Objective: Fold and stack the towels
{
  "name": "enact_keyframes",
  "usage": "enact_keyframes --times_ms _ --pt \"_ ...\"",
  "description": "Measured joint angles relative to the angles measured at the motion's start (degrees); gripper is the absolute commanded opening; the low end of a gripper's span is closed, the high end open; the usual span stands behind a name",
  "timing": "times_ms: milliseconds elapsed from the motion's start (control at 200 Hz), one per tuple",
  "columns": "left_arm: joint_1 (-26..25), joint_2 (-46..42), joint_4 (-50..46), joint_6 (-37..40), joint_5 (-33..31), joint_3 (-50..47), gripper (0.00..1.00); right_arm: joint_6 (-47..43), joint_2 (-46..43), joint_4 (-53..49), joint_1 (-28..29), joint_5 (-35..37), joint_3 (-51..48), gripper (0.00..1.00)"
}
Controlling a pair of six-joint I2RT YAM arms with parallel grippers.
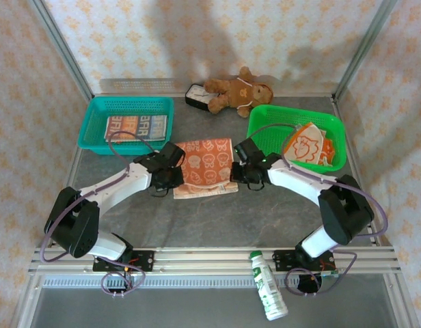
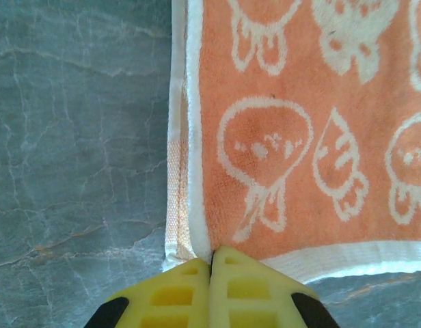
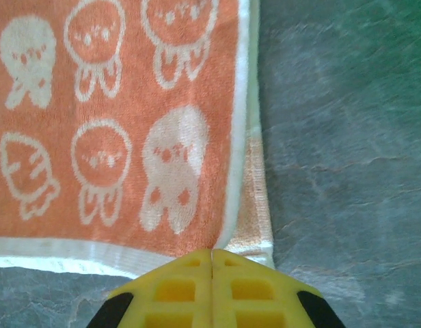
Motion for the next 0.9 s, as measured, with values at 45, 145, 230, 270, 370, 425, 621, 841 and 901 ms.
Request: enact_keyframes --times_ms 45,145,230,270,370,425,621,841,901 --pt "-0.04 0.31 0.39 -0.15 0.0 -0.63 0.0 0.2 0.66 0.55 0.66 0.15 -0.24 0.03" --pt "-0.07 1.03 1.57 -0.39 0.04 -2.19 0.0 0.48 2.6 1.68 1.55 0.17 -0.92 0.03" --pt "-0.07 1.73 2.38 -0.44 0.09 -3.3 0.0 0.79 3.72 2.34 1.64 0.31 -1.95 0.04" --pt "-0.07 2.03 2.64 -0.44 0.17 -3.61 0.0 0.87 3.96 2.32 1.64 0.37 -2.34 0.03" --pt "-0.33 2.71 3.04 -0.44 0.2 -3.85 0.0 1.05 4.04 2.36 1.64 0.39 -2.62 0.03" --pt "-0.44 2.86 3.19 -0.42 0.2 -3.85 0.0 1.05 4.04 2.58 1.64 0.39 -2.62 0.03" --pt "-0.44 2.6 1.79 -0.35 -0.09 -2.86 0.0 1.03 3.69 1.66 1.64 1.75 -2.19 0.03" --pt "-0.44 -2.34 -1.95 0.07 -2.34 2.36 0.0 0.35 -0.11 -1.64 1.64 4.7 2.05 0.03" --pt "-0.44 -3.69 -2.51 0.11 -2.69 3.61 0.0 0.15 -1.05 -2.01 1.64 5.42 3.19 0.03"
